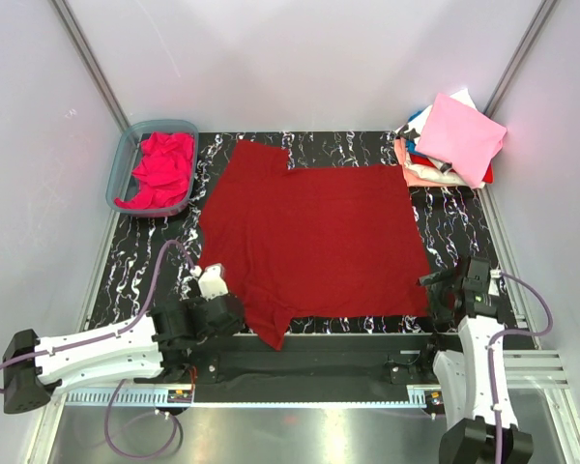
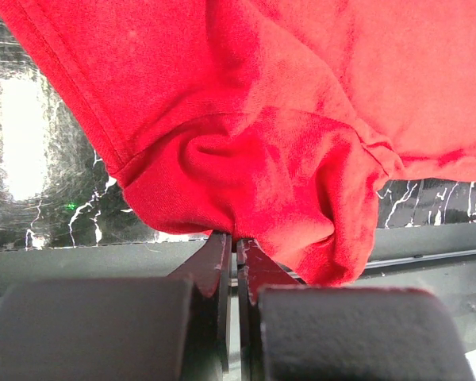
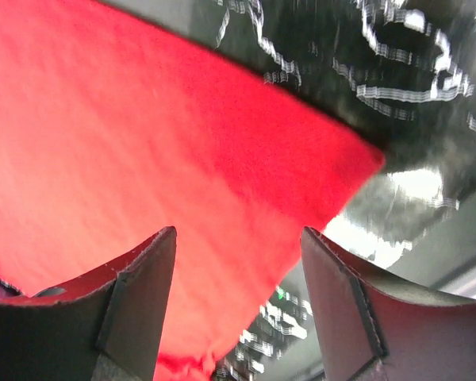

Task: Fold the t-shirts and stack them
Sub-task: Flatten the tshirt out, then fold the tshirt

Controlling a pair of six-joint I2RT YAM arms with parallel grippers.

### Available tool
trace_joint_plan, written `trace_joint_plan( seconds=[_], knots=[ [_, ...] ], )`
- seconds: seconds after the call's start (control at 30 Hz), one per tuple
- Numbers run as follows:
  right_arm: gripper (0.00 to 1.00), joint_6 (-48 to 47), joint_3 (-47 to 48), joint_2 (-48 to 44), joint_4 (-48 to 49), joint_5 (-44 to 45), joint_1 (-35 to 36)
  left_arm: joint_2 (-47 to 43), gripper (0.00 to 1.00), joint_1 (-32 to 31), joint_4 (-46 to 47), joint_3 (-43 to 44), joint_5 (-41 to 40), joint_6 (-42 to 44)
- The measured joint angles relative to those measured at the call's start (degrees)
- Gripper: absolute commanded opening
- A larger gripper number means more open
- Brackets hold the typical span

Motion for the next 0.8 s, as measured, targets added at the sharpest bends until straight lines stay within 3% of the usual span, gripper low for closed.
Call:
trace_joint_plan(
  seconds=[0.23, 0.67, 0.8],
  knots=[
    [0.7, 2.14, -0.87, 5.51, -1.75, -3.98, 0.0, 1.38, 0.0, 0.11, 1.03, 0.0, 0.22, 0.5],
    [0.68, 1.99, 0.33, 17.99, 2.4, -1.81, 0.0, 1.66, 0.0, 1.53, 3.67, 0.0, 0.79, 2.16],
    [0.58, 0.94, 2.1, 21.79, 4.46, 0.68, 0.0, 1.51, 0.0, 1.99, 3.82, 0.0, 0.94, 2.47]
  ],
)
